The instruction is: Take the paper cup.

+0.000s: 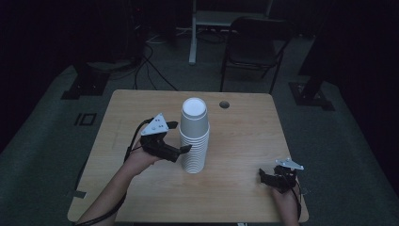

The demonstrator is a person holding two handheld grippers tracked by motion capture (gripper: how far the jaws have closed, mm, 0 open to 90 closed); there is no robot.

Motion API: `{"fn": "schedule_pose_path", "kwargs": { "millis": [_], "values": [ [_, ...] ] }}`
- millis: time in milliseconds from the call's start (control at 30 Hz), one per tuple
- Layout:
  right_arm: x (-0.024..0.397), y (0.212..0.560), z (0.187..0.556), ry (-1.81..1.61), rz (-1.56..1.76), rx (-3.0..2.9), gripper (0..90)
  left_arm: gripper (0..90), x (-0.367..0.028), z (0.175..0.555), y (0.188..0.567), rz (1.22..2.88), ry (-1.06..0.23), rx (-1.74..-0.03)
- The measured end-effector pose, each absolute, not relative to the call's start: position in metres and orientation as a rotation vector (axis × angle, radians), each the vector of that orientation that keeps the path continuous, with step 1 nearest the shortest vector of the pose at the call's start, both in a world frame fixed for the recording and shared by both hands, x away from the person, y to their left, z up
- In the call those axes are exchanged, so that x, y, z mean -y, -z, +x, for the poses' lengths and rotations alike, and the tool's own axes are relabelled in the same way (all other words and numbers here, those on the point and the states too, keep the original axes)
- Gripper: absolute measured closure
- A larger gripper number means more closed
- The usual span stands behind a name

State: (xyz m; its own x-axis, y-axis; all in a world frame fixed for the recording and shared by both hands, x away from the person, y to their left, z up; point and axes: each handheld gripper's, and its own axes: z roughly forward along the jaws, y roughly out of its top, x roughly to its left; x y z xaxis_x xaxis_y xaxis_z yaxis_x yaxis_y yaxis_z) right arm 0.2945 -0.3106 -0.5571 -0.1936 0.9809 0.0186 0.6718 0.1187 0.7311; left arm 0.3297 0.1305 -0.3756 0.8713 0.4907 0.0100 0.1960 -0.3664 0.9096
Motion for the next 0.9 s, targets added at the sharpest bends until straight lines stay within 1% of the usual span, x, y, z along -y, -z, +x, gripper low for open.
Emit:
{"fn": "schedule_pose_path", "kwargs": {
  "millis": [433,900],
  "values": [
    [0.311,0.557,0.294,-0.854,1.595,-1.925,12.1,3.8,-0.111,0.342,0.375,1.954,-0.316,-0.501],
    [0.311,0.553,0.297,-0.836,1.562,-2.019,10.7,4.8,-0.109,0.349,0.378,1.912,-0.269,-0.495]
  ]
}}
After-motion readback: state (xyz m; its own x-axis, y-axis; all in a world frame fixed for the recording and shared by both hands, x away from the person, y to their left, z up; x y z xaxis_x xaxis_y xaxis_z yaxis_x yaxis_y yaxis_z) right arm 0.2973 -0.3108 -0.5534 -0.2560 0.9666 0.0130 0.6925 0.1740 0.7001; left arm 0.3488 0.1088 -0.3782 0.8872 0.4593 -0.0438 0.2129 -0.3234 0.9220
